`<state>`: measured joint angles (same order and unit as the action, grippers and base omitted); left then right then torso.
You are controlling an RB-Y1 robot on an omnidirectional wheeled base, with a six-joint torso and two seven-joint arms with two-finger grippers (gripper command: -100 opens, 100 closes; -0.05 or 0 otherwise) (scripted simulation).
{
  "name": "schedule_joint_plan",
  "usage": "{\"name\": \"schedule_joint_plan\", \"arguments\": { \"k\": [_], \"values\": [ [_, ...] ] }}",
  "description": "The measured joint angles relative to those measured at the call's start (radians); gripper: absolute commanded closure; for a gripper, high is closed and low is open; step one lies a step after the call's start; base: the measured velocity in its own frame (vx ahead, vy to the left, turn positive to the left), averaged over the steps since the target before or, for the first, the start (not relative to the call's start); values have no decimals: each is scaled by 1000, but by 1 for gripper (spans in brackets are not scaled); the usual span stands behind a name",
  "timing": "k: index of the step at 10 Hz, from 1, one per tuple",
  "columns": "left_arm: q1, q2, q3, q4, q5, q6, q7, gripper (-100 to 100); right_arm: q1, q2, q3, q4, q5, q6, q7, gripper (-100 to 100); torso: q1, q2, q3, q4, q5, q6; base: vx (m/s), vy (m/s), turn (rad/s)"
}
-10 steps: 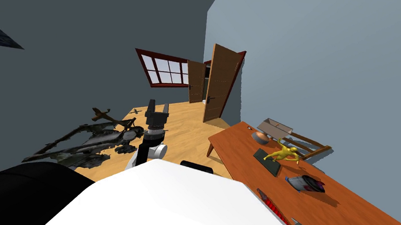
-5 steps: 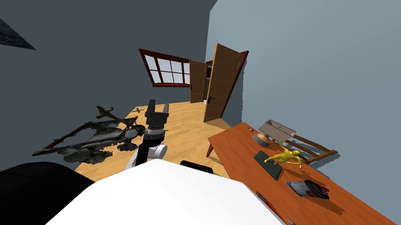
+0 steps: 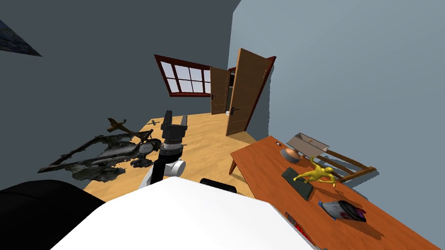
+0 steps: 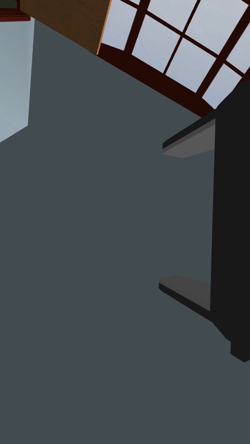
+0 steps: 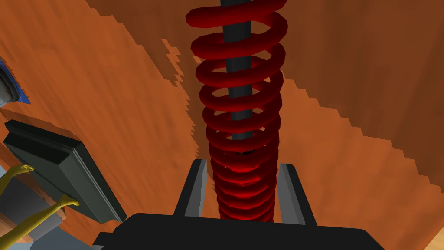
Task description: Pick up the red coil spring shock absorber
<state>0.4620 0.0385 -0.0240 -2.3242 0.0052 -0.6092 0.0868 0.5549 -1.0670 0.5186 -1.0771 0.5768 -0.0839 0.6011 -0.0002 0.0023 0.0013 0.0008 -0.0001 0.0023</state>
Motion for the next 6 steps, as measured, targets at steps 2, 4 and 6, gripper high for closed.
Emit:
{"name": "schedule_joint_plan", "arguments": {
  "k": [2,4,6],
  "values": [
    [0,0,0,0,0,0,0,0,0,0,0,0,0,0,0,100,0,0,0,0,0,0,0,19,-41],
    [0,0,0,0,0,0,0,0,14,-36,-5,-23,-8,-10,-7,100,5,1,0,0,1,1,0,70,-101],
    [0,0,0,0,0,0,0,0,20,-58,-9,-32,-13,-21,-13,0,4,1,0,0,1,1,-2,22,-12]
  ]
}}
